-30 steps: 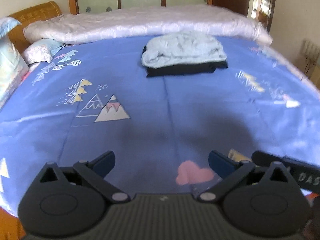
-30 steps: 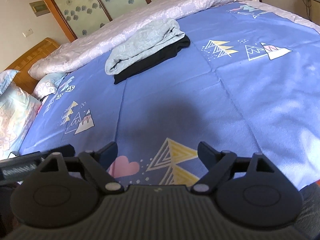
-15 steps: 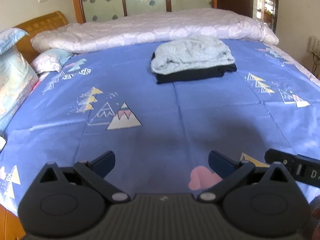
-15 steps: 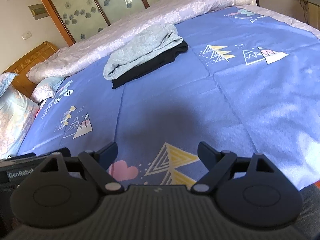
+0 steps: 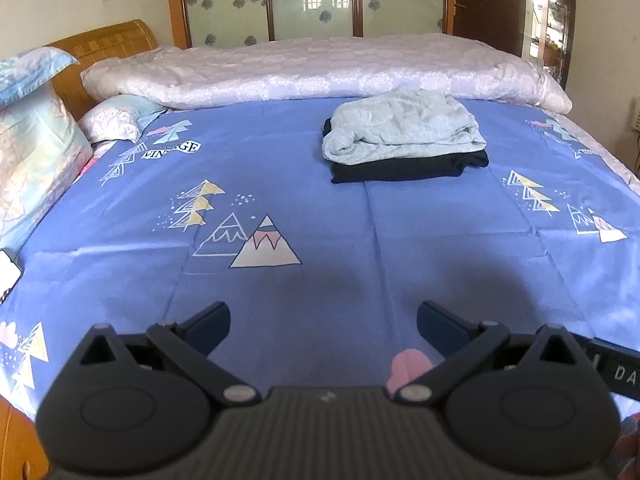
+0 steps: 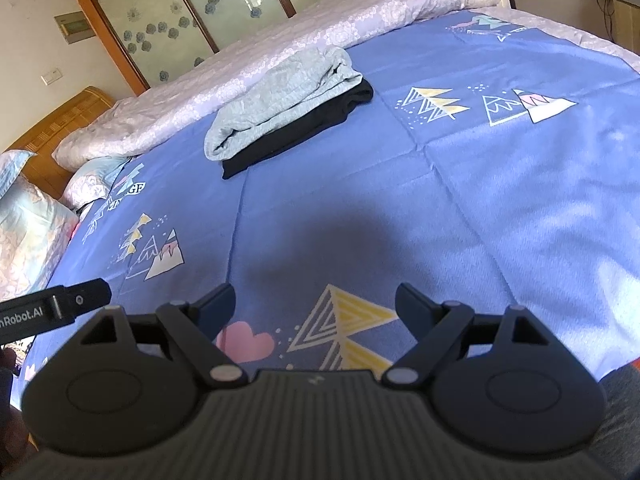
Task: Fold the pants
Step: 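Release the grey garment on the black stack and withdraw both grippers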
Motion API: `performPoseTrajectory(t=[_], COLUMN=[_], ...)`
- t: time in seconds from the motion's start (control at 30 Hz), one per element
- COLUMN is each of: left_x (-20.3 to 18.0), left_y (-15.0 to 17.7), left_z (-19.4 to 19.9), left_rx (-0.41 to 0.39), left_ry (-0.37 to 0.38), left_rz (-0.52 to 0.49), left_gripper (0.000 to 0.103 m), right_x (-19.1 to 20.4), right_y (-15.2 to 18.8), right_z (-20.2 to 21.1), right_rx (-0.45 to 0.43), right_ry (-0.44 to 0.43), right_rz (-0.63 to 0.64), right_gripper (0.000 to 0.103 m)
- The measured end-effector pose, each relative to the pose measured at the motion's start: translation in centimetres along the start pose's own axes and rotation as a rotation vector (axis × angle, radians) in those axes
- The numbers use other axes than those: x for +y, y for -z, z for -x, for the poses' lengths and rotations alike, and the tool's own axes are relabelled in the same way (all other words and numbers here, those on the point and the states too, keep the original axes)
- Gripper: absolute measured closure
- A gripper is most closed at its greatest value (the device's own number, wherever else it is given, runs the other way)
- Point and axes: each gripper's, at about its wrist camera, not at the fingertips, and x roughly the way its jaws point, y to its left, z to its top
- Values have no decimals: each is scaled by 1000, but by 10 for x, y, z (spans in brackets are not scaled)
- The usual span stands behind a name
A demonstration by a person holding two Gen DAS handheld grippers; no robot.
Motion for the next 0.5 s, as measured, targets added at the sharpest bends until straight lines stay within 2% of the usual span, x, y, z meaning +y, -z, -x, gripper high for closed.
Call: performPoseTrajectory(t=[0.27, 0.5], left_x=[-6, -2], left_y=[-1, -1], left_z=[4, 1], left_rx=[-31, -12], left_ry=[-96, -58], left_rz=[-41, -27], left_gripper=[0, 0], right_x=[-1, 0], right_y=[0, 1], right_z=[0, -2], right_rx=[-1, 8], right_ry=[4, 7], right_rz=[-8, -7], right_gripper=[14, 14])
